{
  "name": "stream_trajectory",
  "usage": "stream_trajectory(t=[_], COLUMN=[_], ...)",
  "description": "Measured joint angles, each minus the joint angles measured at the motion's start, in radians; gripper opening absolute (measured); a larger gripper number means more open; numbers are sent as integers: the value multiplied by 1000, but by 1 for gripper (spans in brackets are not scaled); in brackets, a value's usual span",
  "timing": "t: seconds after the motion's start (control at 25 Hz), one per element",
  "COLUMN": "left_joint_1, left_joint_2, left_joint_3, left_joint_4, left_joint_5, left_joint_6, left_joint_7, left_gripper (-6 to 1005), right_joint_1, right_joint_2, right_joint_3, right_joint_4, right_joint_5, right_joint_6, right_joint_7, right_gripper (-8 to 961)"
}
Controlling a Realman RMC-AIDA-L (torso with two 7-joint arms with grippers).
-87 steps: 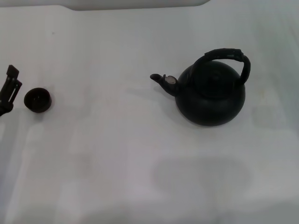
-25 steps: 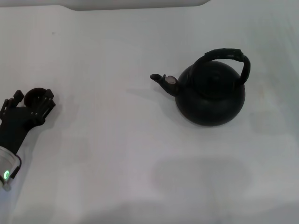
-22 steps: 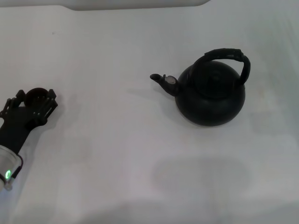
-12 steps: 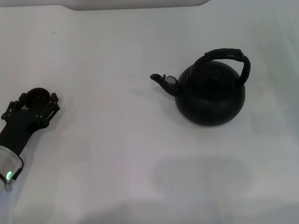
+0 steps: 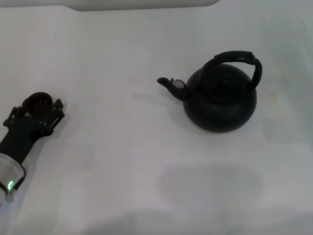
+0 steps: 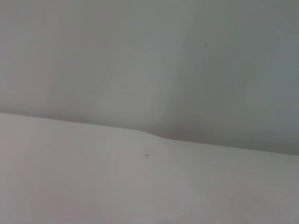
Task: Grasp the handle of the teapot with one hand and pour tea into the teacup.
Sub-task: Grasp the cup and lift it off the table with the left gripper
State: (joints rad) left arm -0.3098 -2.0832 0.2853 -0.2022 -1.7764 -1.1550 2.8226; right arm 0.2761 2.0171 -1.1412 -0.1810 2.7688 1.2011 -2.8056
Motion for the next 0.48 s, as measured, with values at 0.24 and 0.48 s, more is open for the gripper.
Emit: stream_trajectory(t=[0.24,0.48], left_joint_1=[3,6], left_joint_2=[0,1], left_joint_3=[0,0], left_joint_4=[1,2], left_joint_5=[0,1], left_joint_6=[1,0], left_joint_7=[0,0], left_gripper=[863,705], right_joint_1=[0,0], right_joint_2=[0,0], right_joint_3=[0,0], right_joint_4=[0,1], right_joint_5=[0,0], right_joint_6=[0,3], right_joint_7=[0,0], right_gripper=[794,794])
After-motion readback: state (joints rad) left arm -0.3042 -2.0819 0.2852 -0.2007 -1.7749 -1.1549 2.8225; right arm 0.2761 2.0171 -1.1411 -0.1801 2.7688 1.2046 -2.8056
